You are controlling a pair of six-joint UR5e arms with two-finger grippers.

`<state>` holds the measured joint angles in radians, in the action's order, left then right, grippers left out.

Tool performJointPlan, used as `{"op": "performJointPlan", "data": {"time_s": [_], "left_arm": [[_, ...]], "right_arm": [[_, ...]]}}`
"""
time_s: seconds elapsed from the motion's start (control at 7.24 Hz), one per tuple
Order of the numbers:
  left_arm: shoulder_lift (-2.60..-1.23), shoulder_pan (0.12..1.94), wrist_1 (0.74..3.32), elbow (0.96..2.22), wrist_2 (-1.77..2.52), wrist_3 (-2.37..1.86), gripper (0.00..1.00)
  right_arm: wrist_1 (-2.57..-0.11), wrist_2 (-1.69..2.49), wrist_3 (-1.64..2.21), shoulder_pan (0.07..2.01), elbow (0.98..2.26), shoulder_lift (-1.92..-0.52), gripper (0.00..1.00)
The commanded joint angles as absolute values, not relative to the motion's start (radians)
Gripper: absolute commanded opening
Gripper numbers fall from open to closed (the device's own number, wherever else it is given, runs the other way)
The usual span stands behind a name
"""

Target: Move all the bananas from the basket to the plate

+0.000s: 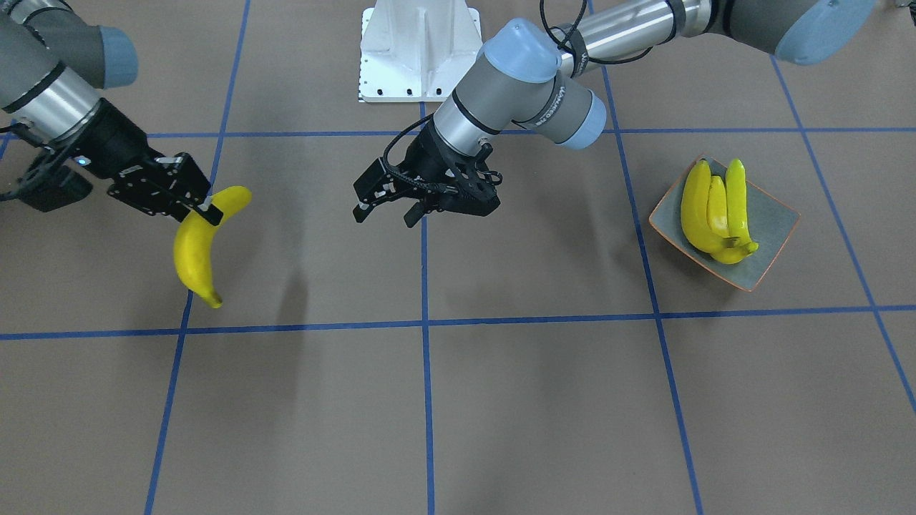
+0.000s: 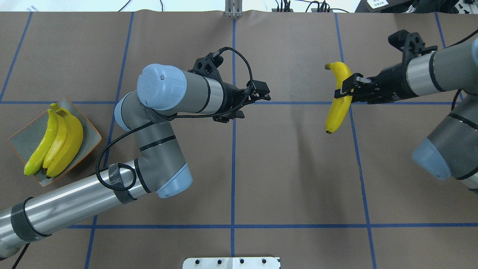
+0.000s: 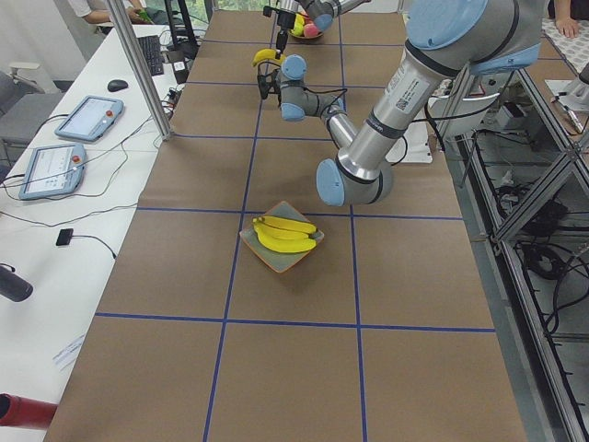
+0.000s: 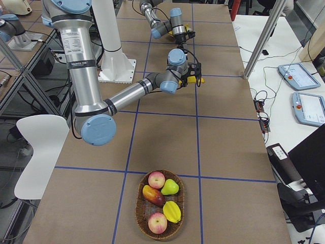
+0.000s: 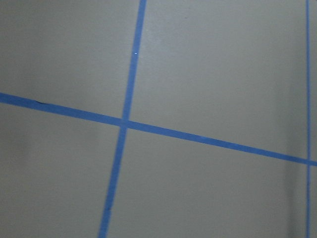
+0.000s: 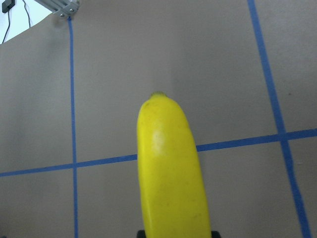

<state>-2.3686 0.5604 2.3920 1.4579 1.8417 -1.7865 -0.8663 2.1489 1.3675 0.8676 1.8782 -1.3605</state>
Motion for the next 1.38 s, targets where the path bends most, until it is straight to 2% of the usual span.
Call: {"op": "performJointPlan", "data": {"time_s": [0.0,0.97,1.24], "left_arm": [[-2.396,0.561,2.427,1.451,1.838,-1.825,0.99],[-2.393,0.551,2.482,1.448,1.838,-1.873,0.99],[-2.393,0.549,2.482,1.448,1.838,-1.873,0.93]], "right_arm": [[-0.865,2.021,1.440,0.706,1.888,-1.280,0.00],[-0.838,1.983,1.436,0.631,1.899,-1.244,0.00],[-0.838,1.983,1.436,0.618,1.910,-1.241,0.00]]}}
